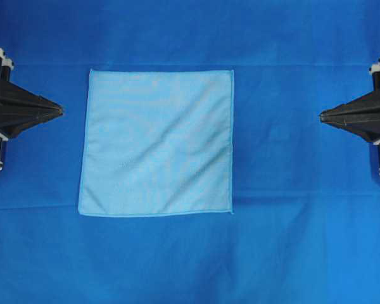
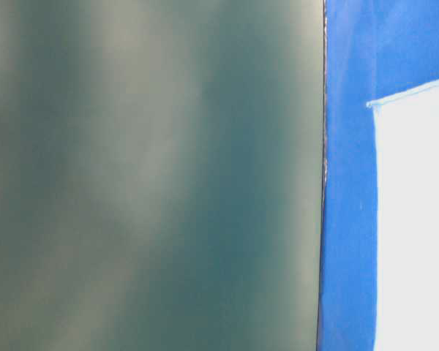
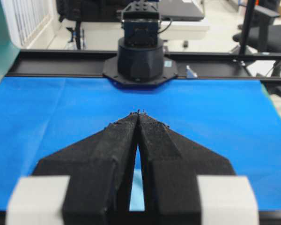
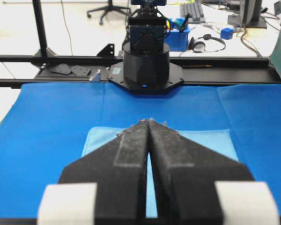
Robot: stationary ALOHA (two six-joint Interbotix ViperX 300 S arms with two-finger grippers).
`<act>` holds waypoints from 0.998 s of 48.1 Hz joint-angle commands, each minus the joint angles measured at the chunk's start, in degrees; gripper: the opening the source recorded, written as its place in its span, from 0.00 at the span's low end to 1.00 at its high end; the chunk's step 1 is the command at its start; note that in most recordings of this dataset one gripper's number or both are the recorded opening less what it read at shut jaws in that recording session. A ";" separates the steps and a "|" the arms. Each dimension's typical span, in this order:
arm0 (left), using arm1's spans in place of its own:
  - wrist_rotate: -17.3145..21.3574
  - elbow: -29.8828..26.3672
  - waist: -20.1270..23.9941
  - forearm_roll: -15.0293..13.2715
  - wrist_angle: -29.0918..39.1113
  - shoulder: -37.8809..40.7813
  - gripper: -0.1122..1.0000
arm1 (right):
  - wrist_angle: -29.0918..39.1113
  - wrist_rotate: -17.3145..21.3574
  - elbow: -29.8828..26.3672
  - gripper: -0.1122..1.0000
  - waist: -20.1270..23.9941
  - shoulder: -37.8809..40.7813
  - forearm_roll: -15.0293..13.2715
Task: Fold the light blue towel.
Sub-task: 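Move both grippers to the towel's top corners and pinch them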
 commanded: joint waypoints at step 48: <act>0.70 -0.79 25.22 -1.41 10.55 24.79 0.84 | 19.51 2.37 -22.94 0.62 -25.40 46.23 -0.88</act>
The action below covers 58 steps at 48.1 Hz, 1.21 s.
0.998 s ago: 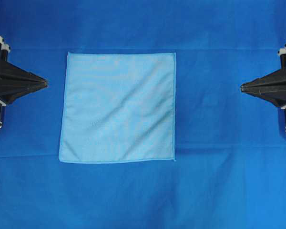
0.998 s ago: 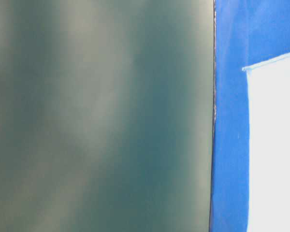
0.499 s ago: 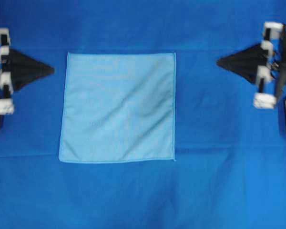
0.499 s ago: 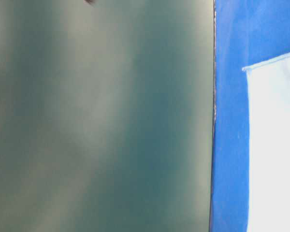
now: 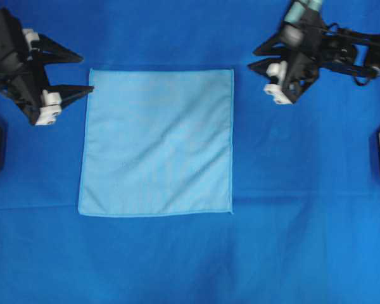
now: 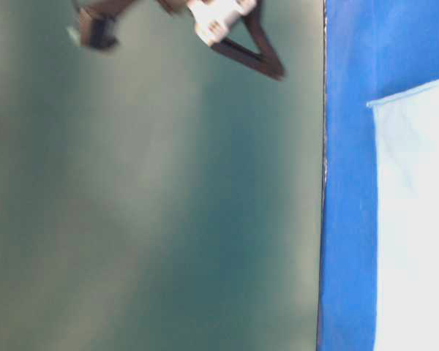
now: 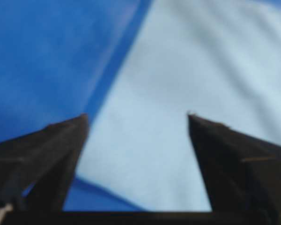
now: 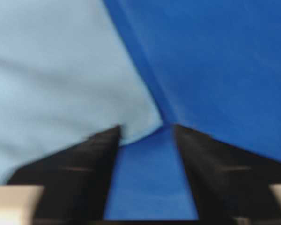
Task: Fold the light blue towel.
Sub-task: 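Move both grippers to the towel's top corners and pinch them, then pull both top corners down toward the bottom edge, folding in half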
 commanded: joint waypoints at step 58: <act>5.45 -1.58 8.00 0.09 -11.69 30.41 0.29 | -0.18 -0.53 -10.99 0.11 -1.85 22.41 -1.32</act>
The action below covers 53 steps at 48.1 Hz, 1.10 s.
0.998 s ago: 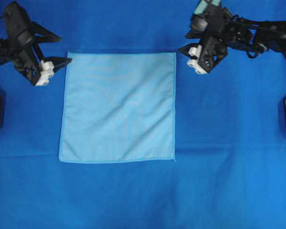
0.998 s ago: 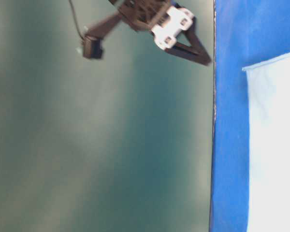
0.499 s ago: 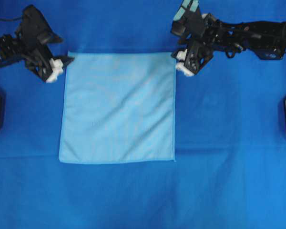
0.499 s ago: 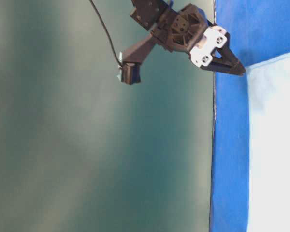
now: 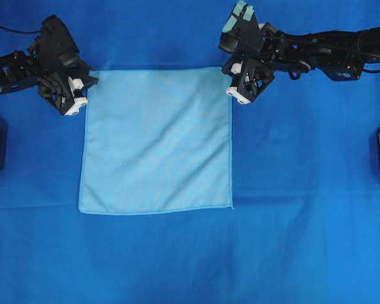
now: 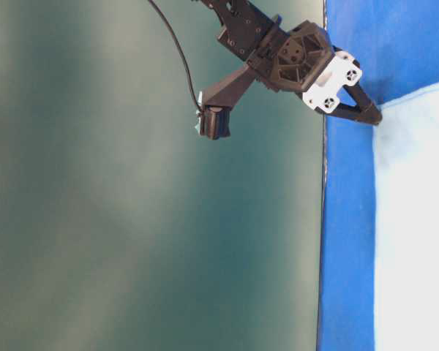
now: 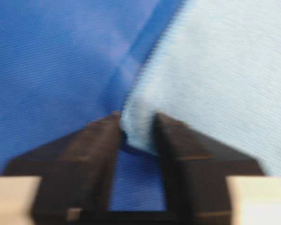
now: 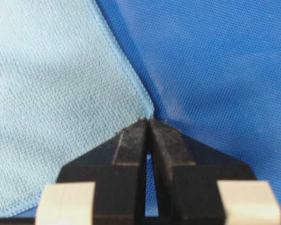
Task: Fold the light blue towel.
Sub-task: 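Pull both top corners down toward the bottom edge, folding in half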
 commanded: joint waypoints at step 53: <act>2.99 1.76 -9.58 0.09 13.62 -18.90 0.12 | 4.39 0.88 0.97 0.11 6.68 -10.90 0.62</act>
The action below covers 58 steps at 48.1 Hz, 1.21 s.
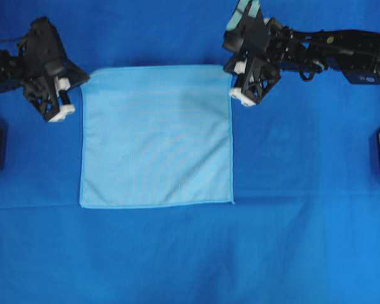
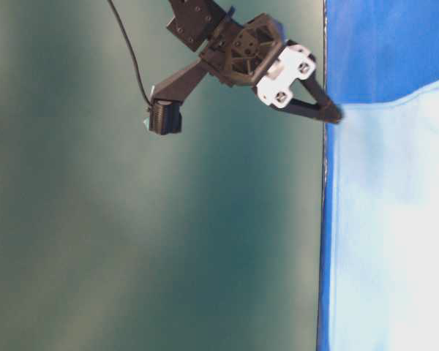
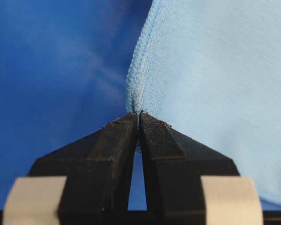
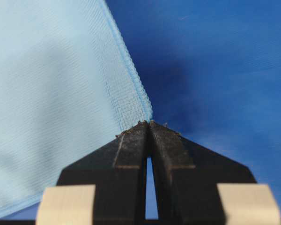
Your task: Fold the light blue towel.
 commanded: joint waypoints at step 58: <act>-27.60 -3.25 -44.03 -0.09 1.32 6.86 0.12 | -0.70 7.91 3.43 0.11 28.48 -3.34 10.28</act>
